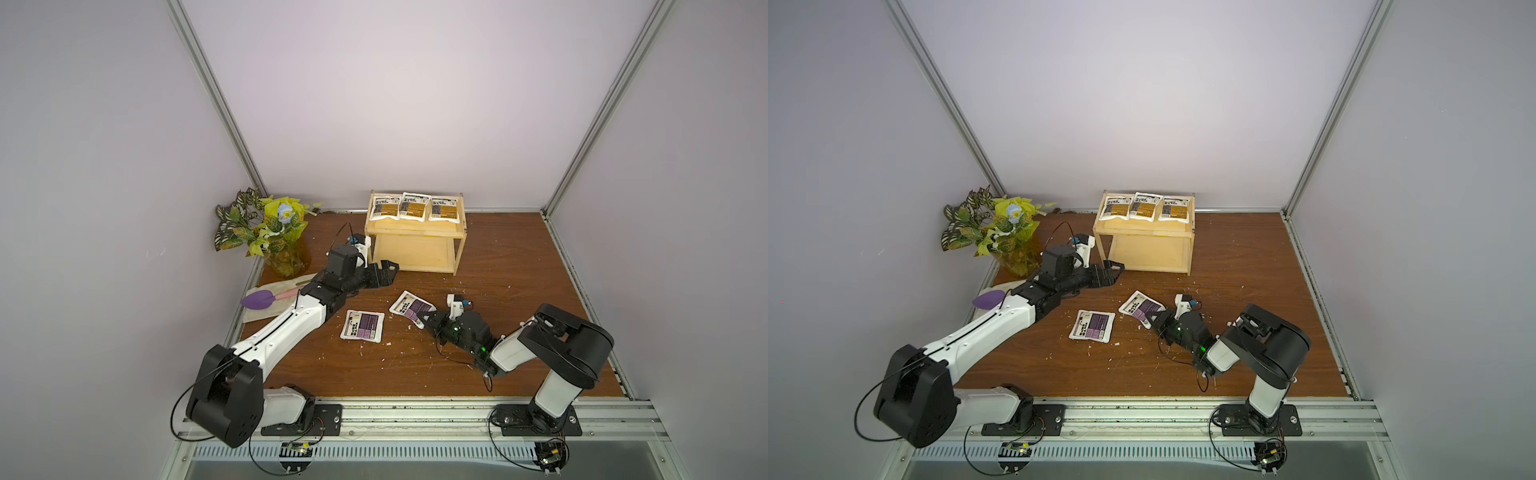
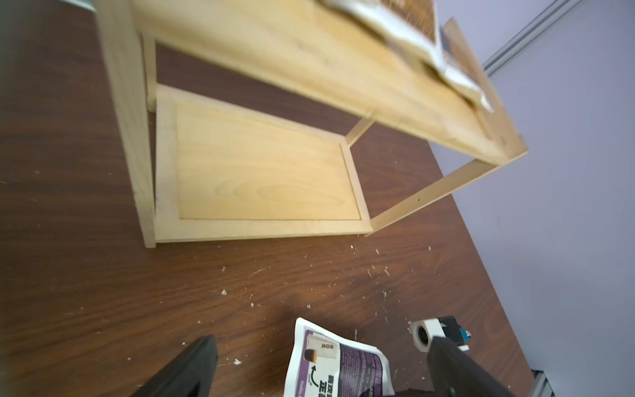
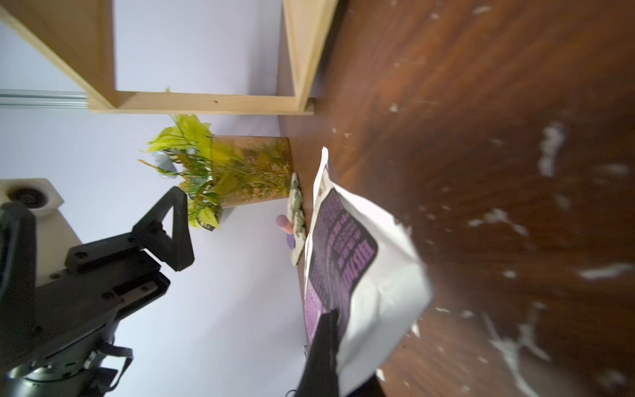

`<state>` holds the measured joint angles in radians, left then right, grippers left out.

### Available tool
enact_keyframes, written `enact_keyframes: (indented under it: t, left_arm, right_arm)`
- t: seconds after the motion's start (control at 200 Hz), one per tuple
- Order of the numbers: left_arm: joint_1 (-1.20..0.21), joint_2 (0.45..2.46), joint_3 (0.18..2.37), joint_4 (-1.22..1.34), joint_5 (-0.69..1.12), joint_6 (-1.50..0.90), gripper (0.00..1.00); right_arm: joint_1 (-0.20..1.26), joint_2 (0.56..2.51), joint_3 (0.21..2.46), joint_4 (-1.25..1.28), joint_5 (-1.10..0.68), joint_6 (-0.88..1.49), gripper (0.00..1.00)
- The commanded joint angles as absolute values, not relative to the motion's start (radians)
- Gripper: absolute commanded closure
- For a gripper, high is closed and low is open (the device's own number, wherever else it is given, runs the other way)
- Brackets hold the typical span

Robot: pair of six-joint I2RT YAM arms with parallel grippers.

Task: Place the bagged coffee beans on the shelf by color
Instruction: Pick up the bagged coffee beans at the center of the board, then place the bagged coffee beans on the shelf.

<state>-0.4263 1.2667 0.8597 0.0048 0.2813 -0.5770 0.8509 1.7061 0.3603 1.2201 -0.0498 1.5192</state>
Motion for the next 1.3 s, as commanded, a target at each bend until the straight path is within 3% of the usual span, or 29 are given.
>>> enact_keyframes:
  t: [0.0,0.155,0.505,1.141,1.291]
  left_arm:
    - [-0.414,1.202,0.855,-0.072,0.211,-0.616,0.00]
    - [-0.366,1.134,0.840,-0.075,0.189,-0.706,0.00]
    - [-0.194,1.152,0.845,-0.047,0.341,-0.761,0.01]
    - [-0.182,1.192,0.846,-0.036,0.407,-0.715,0.01]
    - [-0.181,1.205,0.840,-0.037,0.416,-0.708,0.00]
  right_arm:
    - [0.874,1.678,0.451,1.182,0.073,1.508,0.99]
    - [0.894,1.727,0.561,1.187,0.219,1.524,0.99]
    - [0.895,1.959,0.927,0.997,0.429,1.603,0.99]
    - [0.823,2.281,1.413,0.652,0.586,1.768,0.96]
    - [0.822,2.323,1.487,0.604,0.593,1.797,0.90]
